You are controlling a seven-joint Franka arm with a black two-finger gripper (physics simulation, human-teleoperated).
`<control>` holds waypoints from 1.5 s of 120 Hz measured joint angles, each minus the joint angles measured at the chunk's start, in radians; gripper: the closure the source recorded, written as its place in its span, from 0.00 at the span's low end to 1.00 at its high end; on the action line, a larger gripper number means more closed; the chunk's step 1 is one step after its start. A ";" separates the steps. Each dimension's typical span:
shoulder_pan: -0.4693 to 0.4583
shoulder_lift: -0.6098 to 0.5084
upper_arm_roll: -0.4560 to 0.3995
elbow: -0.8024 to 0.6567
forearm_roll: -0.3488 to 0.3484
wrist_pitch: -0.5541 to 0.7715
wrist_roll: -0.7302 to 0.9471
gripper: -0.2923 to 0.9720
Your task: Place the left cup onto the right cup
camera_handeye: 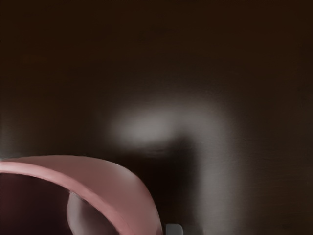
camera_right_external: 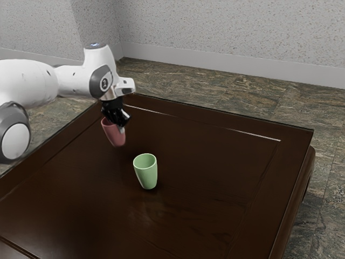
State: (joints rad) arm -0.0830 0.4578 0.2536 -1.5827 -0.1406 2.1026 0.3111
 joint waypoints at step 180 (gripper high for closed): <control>-0.175 -0.242 -0.152 -0.232 0.092 -0.067 -0.154 0.83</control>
State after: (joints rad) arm -0.2579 0.2157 0.1015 -1.8149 -0.0483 2.0358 0.1572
